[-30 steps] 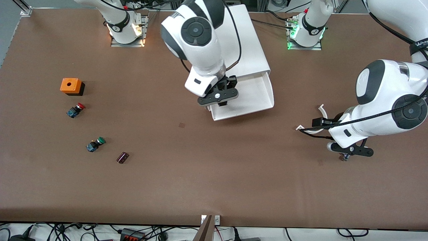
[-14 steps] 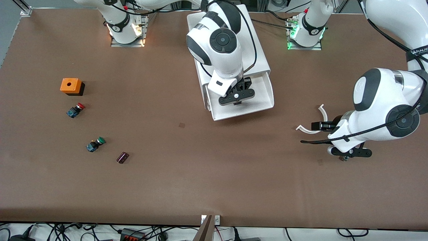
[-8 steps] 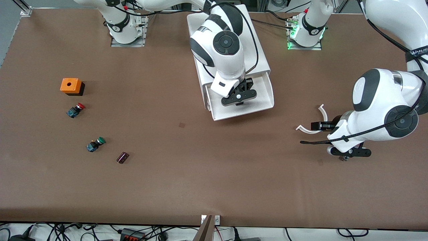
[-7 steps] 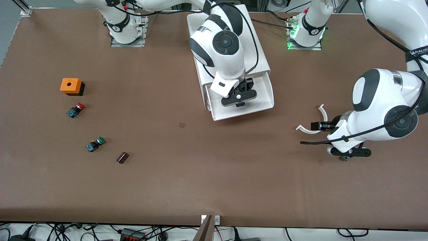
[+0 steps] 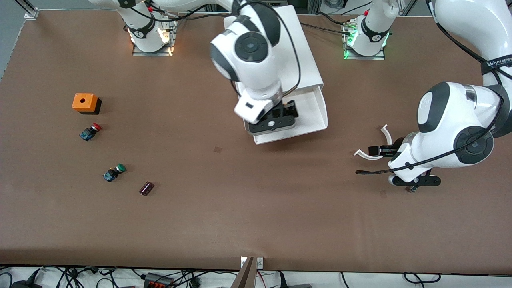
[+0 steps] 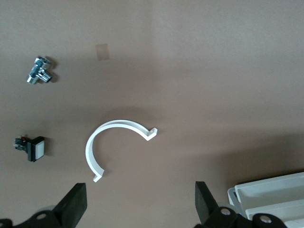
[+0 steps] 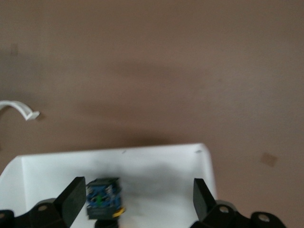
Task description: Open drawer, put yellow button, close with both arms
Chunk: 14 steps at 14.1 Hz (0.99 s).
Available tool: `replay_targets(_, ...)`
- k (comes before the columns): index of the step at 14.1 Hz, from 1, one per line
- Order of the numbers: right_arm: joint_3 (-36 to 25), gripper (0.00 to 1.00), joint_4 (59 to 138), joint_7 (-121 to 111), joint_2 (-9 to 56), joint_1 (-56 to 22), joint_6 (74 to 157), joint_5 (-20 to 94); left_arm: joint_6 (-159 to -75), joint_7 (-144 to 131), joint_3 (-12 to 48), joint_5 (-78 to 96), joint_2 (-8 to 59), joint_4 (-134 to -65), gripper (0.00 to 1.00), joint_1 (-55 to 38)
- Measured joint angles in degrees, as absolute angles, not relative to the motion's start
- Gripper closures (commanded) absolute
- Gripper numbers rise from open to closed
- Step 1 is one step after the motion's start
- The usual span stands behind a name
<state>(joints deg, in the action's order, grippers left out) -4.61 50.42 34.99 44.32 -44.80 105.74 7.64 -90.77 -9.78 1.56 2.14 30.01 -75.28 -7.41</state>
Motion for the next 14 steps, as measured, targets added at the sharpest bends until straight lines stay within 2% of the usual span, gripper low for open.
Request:
replay_targets(4, -4.79, 0.00, 49.49, 32.57, 40.96, -35.63, 97.75, 7.51, -90.79, -14.58, 1.67, 9.15, 30.02, -75.35, 0.00, -7.61)
replay_targets(7, -5.56, 0.00, 49.53, 24.90, 40.45, -28.60, 92.05, 5.90, -91.59, -19.82, 3.93, 9.92, 30.02, -75.36, 0.00, -8.80)
replay_targets(11, -6.28, 0.00, 49.57, 7.34, 40.37, -15.34, 87.60, 5.39, -98.69, -26.35, 5.08, 9.90, 30.03, -77.77, 0.00, -16.31)
replay_targets(14, -6.37, 0.00, 49.47, 3.45, 38.59, -7.67, 84.20, 5.40, -105.09, -29.70, 5.10, 9.74, 30.09, -81.38, 0.00, -20.09)
